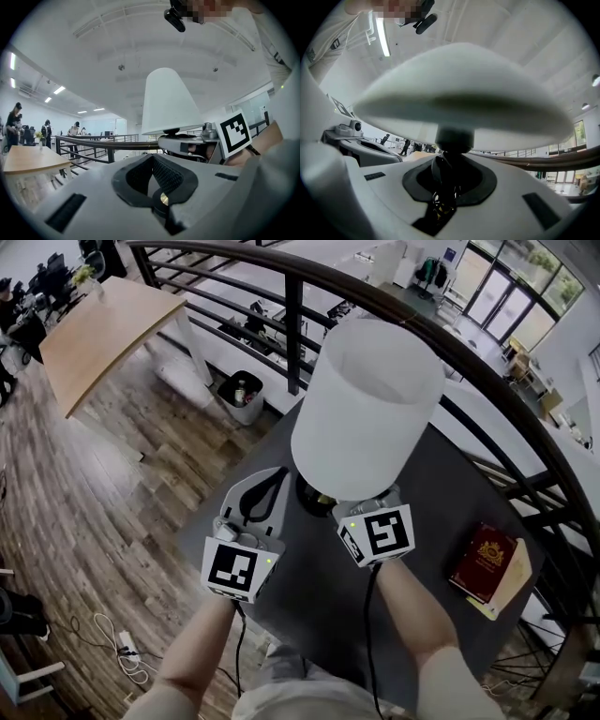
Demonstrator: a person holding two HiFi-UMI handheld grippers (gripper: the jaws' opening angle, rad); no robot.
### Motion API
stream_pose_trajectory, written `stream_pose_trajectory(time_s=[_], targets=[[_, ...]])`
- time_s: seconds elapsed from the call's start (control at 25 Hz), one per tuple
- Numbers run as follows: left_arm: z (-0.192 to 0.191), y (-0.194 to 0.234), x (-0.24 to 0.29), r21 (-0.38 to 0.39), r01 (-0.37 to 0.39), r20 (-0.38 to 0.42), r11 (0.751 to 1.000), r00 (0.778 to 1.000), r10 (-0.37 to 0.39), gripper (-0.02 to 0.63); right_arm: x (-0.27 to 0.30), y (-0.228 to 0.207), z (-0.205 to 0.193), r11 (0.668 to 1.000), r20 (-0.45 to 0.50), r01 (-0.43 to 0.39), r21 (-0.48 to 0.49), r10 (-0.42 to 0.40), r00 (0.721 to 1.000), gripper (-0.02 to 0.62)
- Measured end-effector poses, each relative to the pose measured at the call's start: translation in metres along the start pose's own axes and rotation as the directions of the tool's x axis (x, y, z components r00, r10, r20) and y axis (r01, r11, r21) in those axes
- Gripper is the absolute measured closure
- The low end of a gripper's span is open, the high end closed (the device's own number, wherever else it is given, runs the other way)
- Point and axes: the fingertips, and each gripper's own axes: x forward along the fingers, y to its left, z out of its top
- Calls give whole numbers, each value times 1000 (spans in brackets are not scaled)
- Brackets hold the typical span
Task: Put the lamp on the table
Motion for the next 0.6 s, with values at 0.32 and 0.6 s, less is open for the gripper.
stream_pose_trajectory(time_s=[0.32, 0.6], targets=[[-73, 18, 38, -106, 10, -21, 994, 1000, -13, 600, 40, -13, -77, 1000, -49, 20, 17, -19, 999, 529], [-134, 29, 53, -139, -22, -88, 990, 996, 10, 600, 54, -8, -134, 1000, -84, 10, 24, -7, 996, 529]])
